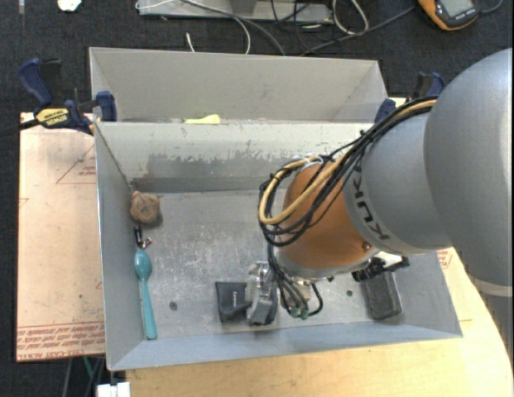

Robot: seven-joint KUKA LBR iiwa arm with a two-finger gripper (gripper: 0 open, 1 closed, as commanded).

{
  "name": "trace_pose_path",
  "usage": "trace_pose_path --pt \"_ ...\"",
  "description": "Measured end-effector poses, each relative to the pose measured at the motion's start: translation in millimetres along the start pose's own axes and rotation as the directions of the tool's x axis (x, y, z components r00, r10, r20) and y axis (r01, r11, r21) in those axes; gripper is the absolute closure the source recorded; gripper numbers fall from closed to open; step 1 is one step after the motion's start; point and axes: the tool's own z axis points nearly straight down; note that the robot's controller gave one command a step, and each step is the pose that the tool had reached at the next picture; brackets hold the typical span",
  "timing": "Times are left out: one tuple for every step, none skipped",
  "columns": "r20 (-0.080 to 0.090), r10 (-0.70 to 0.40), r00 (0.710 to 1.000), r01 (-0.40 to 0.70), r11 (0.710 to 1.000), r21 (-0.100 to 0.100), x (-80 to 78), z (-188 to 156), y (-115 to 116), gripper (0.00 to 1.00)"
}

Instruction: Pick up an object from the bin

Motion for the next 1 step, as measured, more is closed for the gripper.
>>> trace_pose_path --pt "-0.002 -0.001 1.0 0.001 1.0 0.0 0.7 -30.3 0.1 1.0"
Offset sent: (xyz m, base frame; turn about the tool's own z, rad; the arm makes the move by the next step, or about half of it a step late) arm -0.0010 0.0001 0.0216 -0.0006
